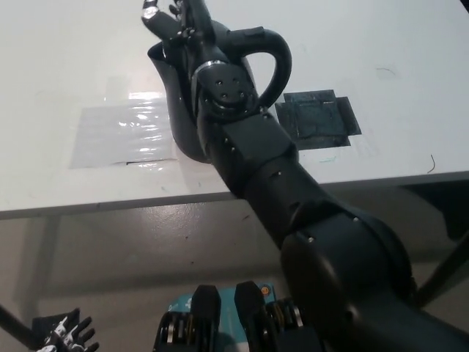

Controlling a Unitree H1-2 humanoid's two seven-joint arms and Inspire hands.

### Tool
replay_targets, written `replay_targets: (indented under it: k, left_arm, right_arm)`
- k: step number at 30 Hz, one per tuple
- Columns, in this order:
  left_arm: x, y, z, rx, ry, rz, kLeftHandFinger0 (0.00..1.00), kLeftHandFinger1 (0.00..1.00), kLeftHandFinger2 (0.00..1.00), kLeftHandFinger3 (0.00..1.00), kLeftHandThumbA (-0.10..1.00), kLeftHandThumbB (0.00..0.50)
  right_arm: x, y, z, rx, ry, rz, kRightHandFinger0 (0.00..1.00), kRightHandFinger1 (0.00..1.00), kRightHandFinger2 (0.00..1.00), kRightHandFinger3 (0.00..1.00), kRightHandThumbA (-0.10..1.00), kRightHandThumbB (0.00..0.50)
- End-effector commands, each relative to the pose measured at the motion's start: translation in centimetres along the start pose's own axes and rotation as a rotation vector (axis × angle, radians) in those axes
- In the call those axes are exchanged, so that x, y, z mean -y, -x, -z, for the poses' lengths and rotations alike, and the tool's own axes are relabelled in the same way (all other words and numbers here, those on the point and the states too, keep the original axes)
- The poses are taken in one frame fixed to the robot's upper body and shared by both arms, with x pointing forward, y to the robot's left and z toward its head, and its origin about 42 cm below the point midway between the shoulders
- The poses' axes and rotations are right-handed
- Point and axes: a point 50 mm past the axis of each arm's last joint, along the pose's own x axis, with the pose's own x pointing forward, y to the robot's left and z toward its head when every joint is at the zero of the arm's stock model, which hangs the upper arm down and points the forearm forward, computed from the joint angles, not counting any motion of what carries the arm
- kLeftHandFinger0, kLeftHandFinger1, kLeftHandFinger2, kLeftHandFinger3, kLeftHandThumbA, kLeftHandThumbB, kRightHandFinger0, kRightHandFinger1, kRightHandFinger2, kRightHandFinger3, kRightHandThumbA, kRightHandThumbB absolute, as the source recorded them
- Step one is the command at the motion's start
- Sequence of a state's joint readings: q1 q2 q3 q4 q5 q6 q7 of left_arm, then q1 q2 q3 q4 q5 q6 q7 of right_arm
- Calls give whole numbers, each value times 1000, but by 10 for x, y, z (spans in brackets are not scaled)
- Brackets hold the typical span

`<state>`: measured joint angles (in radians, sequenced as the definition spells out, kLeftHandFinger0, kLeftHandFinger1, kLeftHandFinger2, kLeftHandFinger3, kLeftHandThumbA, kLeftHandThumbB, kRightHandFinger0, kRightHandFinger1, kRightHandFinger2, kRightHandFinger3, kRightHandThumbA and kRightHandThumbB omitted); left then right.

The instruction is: The robot uses its right hand to push down on the lid of a kettle kept in the middle of the desk to close it

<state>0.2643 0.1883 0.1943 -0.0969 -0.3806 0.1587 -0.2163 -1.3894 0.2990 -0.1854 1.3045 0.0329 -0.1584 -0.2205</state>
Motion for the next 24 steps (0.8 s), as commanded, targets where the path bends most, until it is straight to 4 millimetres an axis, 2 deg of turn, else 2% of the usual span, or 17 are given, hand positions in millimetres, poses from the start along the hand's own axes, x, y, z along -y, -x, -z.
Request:
replay_targets:
  k: [1, 3, 4, 7, 8, 10, 12, 15, 18, 20, 23, 24]
  left_arm:
    - [-1, -1, -11, 36, -39, 25, 1000, 1000, 1000, 1000, 247, 250]
    - [-2, -1, -13, 37, -42, 27, 1000, 1000, 1000, 1000, 243, 243]
    - [-2, 0, -14, 39, -42, 26, 1000, 1000, 1000, 1000, 239, 235]
    - [-2, 1, -17, 42, -35, 28, 1000, 1000, 1000, 1000, 221, 214]
    - [-1, 1, -17, 43, -35, 23, 1000, 1000, 1000, 1000, 208, 200]
    - [-1, 2, -18, 45, -34, 22, 1000, 1000, 1000, 1000, 200, 210]
    - [-3, 3, -19, 47, -40, 16, 1000, 1000, 1000, 1000, 241, 232]
    - [-5, 5, -19, 48, -44, 10, 1000, 1000, 1000, 1000, 217, 213]
    - [-7, 5, -18, 49, -43, 2, 1000, 1000, 1000, 1000, 222, 225]
    - [-8, 7, -16, 51, -23, 3, 1000, 1000, 1000, 1000, 213, 228]
    - [-10, 11, -12, 44, -18, -7, 1000, 1000, 1000, 1000, 215, 245]
    - [-12, 12, -12, 45, -19, -12, 1000, 1000, 1000, 1000, 217, 247]
  right_arm:
    - [-15, 8, 20, -47, -3, -20, 973, 1000, 1000, 1000, 131, 32]
    - [-12, 9, 24, -54, -5, -12, 955, 984, 1000, 1000, 131, 34]
    - [-7, 11, 33, -71, -2, 2, 943, 963, 1000, 1000, 118, 35]
    - [1, 12, 42, -91, 6, 15, 965, 1000, 1000, 1000, 110, 44]
    - [8, 13, 49, -116, 73, 26, 954, 1000, 1000, 1000, 155, 43]
    - [13, 14, 54, -123, 67, 30, 970, 1000, 1000, 1000, 192, 43]
    - [21, 17, 62, -134, 77, 36, 1000, 1000, 1000, 1000, 216, 36]
    - [32, 19, 71, -139, 72, 58, 957, 1000, 1000, 1000, 214, 49]
    - [36, 18, 70, -135, 63, 64, 943, 1000, 1000, 1000, 229, 50]
    - [37, 14, 59, -107, 19, 57, 981, 1000, 1000, 1000, 241, 84]
    - [34, 9, 42, -6, 42, 24, 987, 1000, 1000, 1000, 219, 26]
    - [31, 9, 39, 5, 45, 17, 976, 1000, 1000, 1000, 211, 25]
